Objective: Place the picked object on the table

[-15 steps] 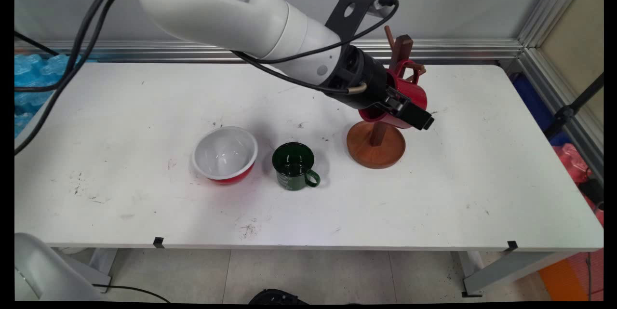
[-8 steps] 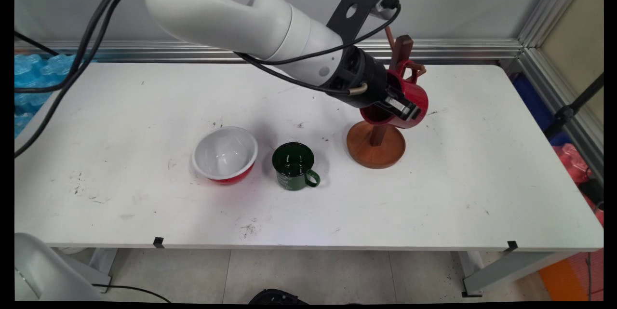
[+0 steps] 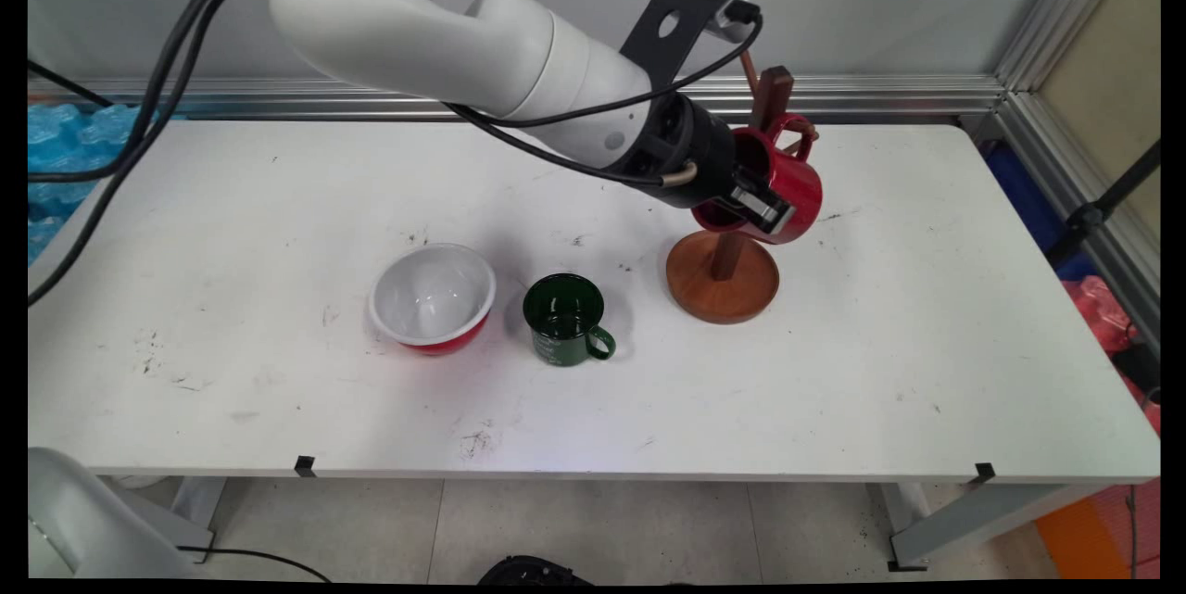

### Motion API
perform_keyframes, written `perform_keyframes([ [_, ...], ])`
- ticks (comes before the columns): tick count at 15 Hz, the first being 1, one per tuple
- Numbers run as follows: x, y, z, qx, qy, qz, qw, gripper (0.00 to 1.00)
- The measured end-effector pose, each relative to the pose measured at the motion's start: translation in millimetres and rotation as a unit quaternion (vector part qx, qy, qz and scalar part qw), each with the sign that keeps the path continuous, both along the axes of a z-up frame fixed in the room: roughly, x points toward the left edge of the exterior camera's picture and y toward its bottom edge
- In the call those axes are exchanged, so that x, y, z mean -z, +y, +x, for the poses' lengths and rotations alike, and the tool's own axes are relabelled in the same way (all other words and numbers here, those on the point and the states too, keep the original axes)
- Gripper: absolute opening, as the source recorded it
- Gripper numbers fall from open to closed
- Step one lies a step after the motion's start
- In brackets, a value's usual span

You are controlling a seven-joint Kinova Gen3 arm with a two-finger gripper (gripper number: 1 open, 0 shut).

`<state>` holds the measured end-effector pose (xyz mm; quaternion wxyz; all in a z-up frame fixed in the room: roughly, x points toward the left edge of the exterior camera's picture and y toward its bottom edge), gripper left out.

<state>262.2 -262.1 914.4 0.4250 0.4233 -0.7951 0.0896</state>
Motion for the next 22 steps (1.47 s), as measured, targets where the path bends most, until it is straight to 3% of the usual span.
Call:
perform_keyframes([
  [22,-29,37,3,0.038,0.017,0.000,0.9991,0.00],
])
